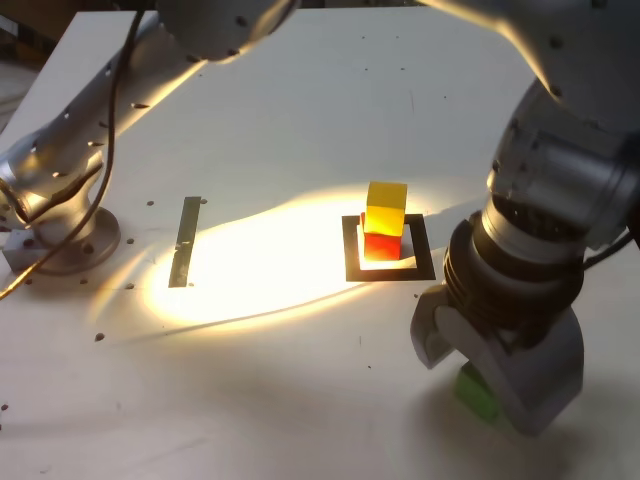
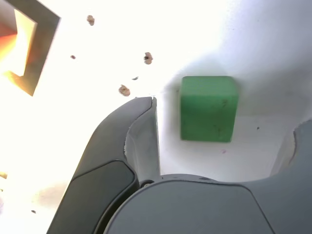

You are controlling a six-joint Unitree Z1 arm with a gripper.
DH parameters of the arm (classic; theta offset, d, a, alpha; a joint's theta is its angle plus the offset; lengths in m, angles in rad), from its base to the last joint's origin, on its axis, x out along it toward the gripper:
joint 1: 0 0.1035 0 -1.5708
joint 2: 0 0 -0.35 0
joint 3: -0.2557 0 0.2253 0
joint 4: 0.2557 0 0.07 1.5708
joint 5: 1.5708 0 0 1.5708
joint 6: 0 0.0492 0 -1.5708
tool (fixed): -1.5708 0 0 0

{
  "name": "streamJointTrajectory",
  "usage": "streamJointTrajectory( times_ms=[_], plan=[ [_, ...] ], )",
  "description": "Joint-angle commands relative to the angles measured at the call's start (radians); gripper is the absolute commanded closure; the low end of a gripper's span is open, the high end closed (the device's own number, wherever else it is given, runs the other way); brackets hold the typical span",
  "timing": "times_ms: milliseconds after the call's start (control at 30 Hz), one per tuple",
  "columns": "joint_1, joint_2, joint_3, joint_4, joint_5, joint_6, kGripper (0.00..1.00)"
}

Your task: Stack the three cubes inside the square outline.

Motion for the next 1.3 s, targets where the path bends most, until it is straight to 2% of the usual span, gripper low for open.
streamJointTrajectory(
  times_ms=[0,267,400,567,667,1267],
  plan=[
    [-0.001,0.020,-0.013,0.004,-0.010,0.002,0.11],
    [0.000,0.062,-0.045,0.008,-0.039,0.001,0.20],
    [0.001,0.064,-0.041,0.008,-0.038,-0.007,0.35],
    [0.003,0.066,-0.035,0.009,-0.030,-0.018,0.61],
    [0.004,0.065,-0.033,0.009,-0.027,-0.019,0.69],
    [0.004,0.053,-0.030,0.028,-0.027,-0.023,0.71]
  ],
)
